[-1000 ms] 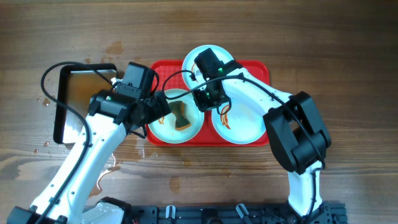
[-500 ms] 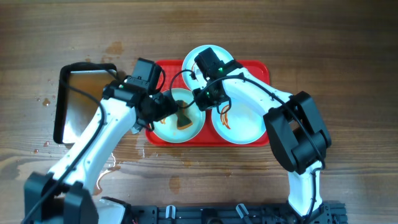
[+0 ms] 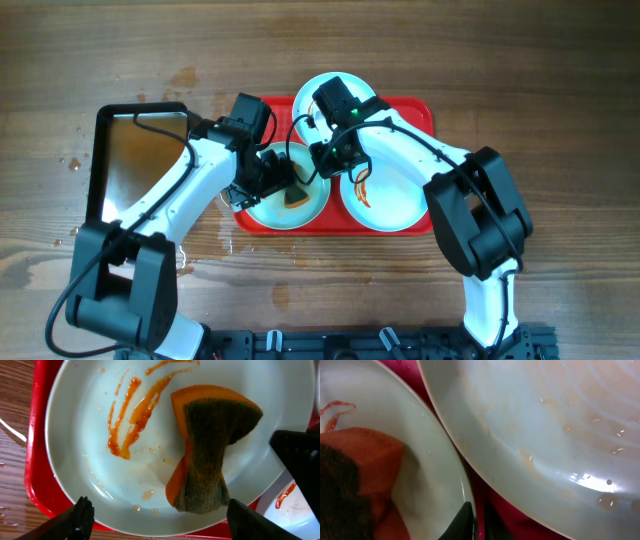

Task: Clean dirty plates on tray and stack at the side
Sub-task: 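Scrub the left plate with the sponge in the left gripper while right holds it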

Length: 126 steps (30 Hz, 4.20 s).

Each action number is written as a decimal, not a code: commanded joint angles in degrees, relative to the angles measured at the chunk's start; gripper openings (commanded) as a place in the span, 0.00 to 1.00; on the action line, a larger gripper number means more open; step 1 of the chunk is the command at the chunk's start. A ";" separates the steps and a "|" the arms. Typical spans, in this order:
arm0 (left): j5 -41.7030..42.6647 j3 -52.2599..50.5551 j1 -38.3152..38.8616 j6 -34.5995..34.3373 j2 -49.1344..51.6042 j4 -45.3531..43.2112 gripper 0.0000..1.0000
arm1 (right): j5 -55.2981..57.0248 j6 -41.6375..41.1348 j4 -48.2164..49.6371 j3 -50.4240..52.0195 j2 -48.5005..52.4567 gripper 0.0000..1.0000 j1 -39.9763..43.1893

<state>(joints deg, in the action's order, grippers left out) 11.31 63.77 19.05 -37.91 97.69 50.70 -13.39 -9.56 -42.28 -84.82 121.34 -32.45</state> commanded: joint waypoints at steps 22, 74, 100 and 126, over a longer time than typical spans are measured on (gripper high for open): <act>2.38 -0.02 4.26 1.44 3.63 -7.39 0.69 | 0.94 0.37 0.26 0.57 1.14 0.11 -0.11; -2.82 -0.22 6.62 4.11 9.35 -14.99 0.04 | 0.90 0.37 1.03 1.18 1.14 0.09 -0.11; -40.54 0.35 6.62 18.40 11.43 -4.68 0.04 | 0.50 0.37 0.76 1.33 1.14 0.04 -0.13; -10.08 1.05 6.56 16.48 13.60 -22.49 0.04 | 0.48 0.39 0.90 1.33 1.14 0.04 -0.11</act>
<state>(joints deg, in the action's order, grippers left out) 2.04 65.41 25.39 -20.80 108.29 29.10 -13.82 -9.80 -41.17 -84.44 121.34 -32.10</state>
